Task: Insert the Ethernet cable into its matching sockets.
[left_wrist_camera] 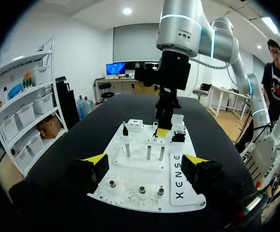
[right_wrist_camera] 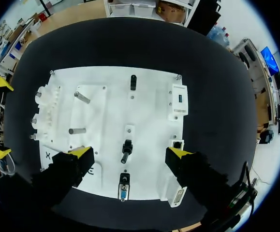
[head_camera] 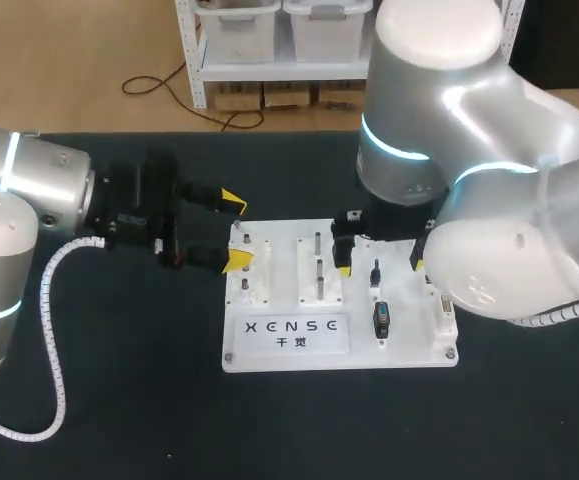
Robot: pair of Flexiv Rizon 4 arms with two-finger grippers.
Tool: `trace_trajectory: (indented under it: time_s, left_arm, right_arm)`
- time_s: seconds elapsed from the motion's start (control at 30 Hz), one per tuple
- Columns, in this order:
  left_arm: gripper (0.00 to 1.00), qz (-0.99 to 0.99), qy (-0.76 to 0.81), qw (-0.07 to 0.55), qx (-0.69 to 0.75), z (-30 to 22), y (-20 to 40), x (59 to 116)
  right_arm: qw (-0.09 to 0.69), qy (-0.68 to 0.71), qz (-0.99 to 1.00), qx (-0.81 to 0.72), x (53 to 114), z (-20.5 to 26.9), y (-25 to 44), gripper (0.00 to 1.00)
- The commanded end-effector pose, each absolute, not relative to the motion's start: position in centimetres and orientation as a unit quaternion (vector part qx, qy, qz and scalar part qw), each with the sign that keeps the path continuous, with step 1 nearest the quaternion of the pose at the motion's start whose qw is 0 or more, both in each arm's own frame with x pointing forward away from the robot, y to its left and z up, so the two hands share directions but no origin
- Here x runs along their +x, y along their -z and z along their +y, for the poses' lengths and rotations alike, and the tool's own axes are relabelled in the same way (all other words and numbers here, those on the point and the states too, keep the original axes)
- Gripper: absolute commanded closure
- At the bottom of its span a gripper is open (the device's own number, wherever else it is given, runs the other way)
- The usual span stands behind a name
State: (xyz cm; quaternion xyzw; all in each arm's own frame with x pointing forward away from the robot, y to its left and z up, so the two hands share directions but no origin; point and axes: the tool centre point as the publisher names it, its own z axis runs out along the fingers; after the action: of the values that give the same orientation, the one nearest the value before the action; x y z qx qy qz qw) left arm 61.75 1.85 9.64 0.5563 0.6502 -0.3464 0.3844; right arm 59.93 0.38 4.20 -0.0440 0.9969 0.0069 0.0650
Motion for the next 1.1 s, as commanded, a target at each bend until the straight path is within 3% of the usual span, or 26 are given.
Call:
trace_trajectory:
  time_s: [0.03,0.37,0.4,0.5,0.53,0.57,0.7,0.87,0.93,1.1]
  left_arm:
    - [0.0,0.649,0.346,0.388,0.555,1.9,-9.5,61.6]
    - [0.0,0.649,0.346,0.388,0.555,1.9,-9.5,61.6]
    - [0.0,0.649,0.346,0.388,0.555,1.9,-9.5,61.6]
    - [0.0,0.649,0.346,0.388,0.555,1.9,-9.5,61.6]
    - [0.0,0.649,0.346,0.388,0.555,1.9,-9.5,61.6]
    - [0.0,0.649,0.346,0.388,0.555,1.9,-9.5,61.6]
    - [0.0,0.649,0.346,0.388,0.555,1.9,-9.5,61.6]
    - [0.0,0.649,0.346,0.388,0.555,1.9,-9.5,61.6]
    - [0.0,0.649,0.346,0.388,0.555,1.9,-9.5,61.6]
    - [0.0,0.649,0.346,0.388,0.555,1.9,-9.5,61.6]
  right_arm:
    - [0.064,-0.004,0.997,-0.041,59.7,0.5,-3.6,0.0]
    - [0.068,-0.006,0.997,-0.036,59.7,0.3,-2.9,0.01]
    - [0.069,-0.006,0.997,-0.036,59.8,0.4,-2.8,0.1]
    - [0.072,-0.006,0.997,-0.039,60.1,0.4,-2.6,0.24]
    - [0.072,-0.006,0.997,-0.04,60.2,0.4,-2.6,0.33]
    - [0.072,-0.005,0.997,-0.041,60.2,0.5,-2.5,0.5]
    - [0.072,-0.005,0.996,-0.044,60.3,0.6,-2.3,0.58]
    - [0.071,-0.007,0.996,-0.047,60.5,0.6,-2.2,0.76]
    - [0.07,-0.008,0.996,-0.048,60.5,0.6,-2.1,0.98]
    - [0.069,-0.01,0.996,-0.049,60.5,0.6,-2.1,1.0]
